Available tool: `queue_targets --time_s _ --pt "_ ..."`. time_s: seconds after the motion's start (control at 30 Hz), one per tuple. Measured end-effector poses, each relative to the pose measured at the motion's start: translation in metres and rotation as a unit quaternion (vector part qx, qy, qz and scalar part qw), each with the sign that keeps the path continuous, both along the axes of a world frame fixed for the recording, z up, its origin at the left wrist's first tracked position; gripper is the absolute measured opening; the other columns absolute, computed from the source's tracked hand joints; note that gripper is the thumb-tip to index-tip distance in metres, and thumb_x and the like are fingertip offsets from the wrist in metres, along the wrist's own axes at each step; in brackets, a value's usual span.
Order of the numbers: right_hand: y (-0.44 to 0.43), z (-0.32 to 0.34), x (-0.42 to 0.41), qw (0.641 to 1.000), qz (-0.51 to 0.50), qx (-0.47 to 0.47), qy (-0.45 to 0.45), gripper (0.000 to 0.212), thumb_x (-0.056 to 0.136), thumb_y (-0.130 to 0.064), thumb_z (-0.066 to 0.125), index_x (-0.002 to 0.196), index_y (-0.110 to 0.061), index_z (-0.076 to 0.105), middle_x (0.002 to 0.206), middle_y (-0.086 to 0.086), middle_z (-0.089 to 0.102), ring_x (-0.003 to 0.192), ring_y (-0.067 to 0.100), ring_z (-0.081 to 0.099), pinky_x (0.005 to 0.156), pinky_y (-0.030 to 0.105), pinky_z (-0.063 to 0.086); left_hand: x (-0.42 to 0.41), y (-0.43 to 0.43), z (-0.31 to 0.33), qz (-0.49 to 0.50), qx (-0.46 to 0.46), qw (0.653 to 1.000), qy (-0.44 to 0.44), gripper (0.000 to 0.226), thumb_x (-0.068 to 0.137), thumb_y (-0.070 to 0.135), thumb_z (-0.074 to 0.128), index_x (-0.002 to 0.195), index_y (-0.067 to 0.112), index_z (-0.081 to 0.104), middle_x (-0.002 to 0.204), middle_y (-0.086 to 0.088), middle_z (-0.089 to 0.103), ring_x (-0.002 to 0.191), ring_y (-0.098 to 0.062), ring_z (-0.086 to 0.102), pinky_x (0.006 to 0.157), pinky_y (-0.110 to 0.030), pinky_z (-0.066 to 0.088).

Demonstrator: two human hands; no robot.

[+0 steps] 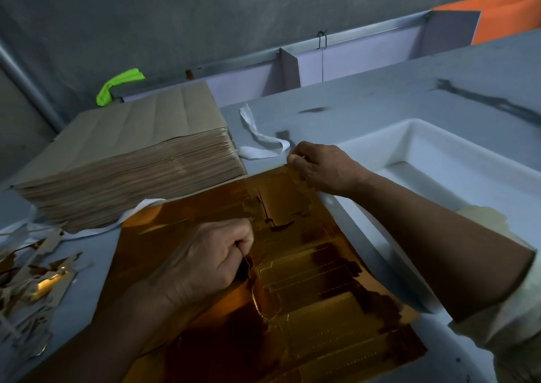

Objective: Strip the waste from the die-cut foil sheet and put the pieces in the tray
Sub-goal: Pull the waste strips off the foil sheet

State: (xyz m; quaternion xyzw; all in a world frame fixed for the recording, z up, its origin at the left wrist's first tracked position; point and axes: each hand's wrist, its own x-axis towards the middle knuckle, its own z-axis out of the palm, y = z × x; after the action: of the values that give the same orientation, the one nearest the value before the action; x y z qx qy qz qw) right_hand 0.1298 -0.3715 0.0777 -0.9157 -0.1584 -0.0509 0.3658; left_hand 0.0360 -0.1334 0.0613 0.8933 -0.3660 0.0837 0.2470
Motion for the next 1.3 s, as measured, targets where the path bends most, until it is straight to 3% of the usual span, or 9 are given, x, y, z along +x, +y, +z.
queue_targets --time_s 0.13,0.33,0.4,0.5,0.8,0.87,1.0,1.2,1.3 --pt "0.000 0.000 0.001 1.000 0.016 -0.004 -0.003 0.030 0.103 -0.038 0.044 0.107 -0.013 0.060 0.099 0.012 0.066 0.088 0.025 0.064 0.083 0.043 0.055 0.005 0.003 0.003 0.024 -0.019 1.000 -0.007 0.021 0.083 0.004 0.039 0.070 0.018 0.050 0.063 0.009 0.046 0.057 -0.011 0.046 0.049 -0.020 0.036" --pt "0.004 0.003 -0.004 0.996 0.083 -0.026 0.007 0.029 0.101 -0.043 0.046 0.090 -0.021 0.061 0.084 0.001 0.064 0.077 0.015 0.062 0.066 0.027 0.048 0.012 0.000 0.013 0.074 -0.036 0.996 -0.022 0.023 0.082 0.004 0.041 0.069 0.022 0.049 0.061 0.007 0.047 0.057 -0.016 0.050 0.047 -0.026 0.040" --pt "0.006 0.004 -0.006 0.992 0.115 0.007 0.050 0.030 0.100 -0.045 0.048 0.082 -0.025 0.060 0.074 -0.003 0.062 0.068 0.013 0.063 0.061 0.027 0.051 0.016 -0.005 0.018 0.099 -0.025 0.994 -0.042 0.023 0.082 0.005 0.041 0.069 0.022 0.050 0.060 0.007 0.048 0.059 -0.015 0.052 0.047 -0.026 0.041" --pt "0.009 0.004 -0.010 0.978 0.157 0.041 0.133 0.029 0.100 -0.046 0.048 0.084 -0.026 0.062 0.077 -0.002 0.067 0.064 0.014 0.067 0.061 0.027 0.055 0.022 -0.012 0.022 0.137 0.002 0.988 -0.066 0.023 0.085 0.006 0.044 0.070 0.024 0.050 0.060 0.008 0.050 0.059 -0.008 0.054 0.049 -0.027 0.043" --pt "0.017 0.000 -0.022 0.904 0.287 0.026 0.315 0.026 0.094 -0.049 0.055 0.084 -0.028 0.065 0.087 0.001 0.071 0.081 0.016 0.067 0.078 0.034 0.056 0.047 -0.017 0.019 0.235 0.059 0.965 -0.097 0.023 0.088 0.009 0.048 0.072 0.025 0.045 0.065 0.004 0.054 0.060 -0.012 0.052 0.053 -0.034 0.045" --pt "0.019 -0.002 -0.023 0.900 0.294 0.014 0.321 0.023 0.094 -0.047 0.057 0.083 -0.028 0.065 0.082 -0.004 0.069 0.080 0.014 0.066 0.079 0.034 0.056 0.051 -0.016 0.018 0.246 0.068 0.962 -0.097 0.021 0.088 0.011 0.047 0.073 0.026 0.045 0.071 0.004 0.058 0.064 -0.012 0.053 0.054 -0.032 0.045" --pt "0.023 -0.007 -0.022 0.900 0.296 -0.035 0.317 0.017 0.095 -0.039 0.061 0.085 -0.026 0.066 0.078 -0.010 0.067 0.075 0.005 0.065 0.075 0.024 0.055 0.056 -0.021 0.016 0.261 0.083 0.956 -0.107 0.024 0.088 0.016 0.043 0.071 0.031 0.035 0.065 0.009 0.046 0.058 -0.005 0.041 0.051 -0.023 0.029" --pt "0.025 -0.008 -0.021 0.913 0.285 -0.066 0.286 0.025 0.097 -0.027 0.059 0.072 -0.029 0.062 0.063 -0.017 0.063 0.062 -0.005 0.060 0.069 0.020 0.048 0.068 -0.029 0.014 0.312 0.062 0.943 -0.101 0.025 0.094 0.016 0.043 0.074 0.029 0.035 0.069 0.009 0.042 0.060 -0.004 0.038 0.053 -0.022 0.026" --pt "0.025 -0.006 -0.020 0.921 0.262 -0.048 0.283 0.023 0.097 -0.020 0.059 0.074 -0.022 0.064 0.063 -0.012 0.064 0.063 0.002 0.062 0.070 0.023 0.050 0.071 -0.031 0.013 0.311 0.046 0.943 -0.109 0.019 0.094 0.016 0.043 0.079 0.028 0.040 0.071 0.010 0.043 0.062 -0.003 0.040 0.054 -0.021 0.027"
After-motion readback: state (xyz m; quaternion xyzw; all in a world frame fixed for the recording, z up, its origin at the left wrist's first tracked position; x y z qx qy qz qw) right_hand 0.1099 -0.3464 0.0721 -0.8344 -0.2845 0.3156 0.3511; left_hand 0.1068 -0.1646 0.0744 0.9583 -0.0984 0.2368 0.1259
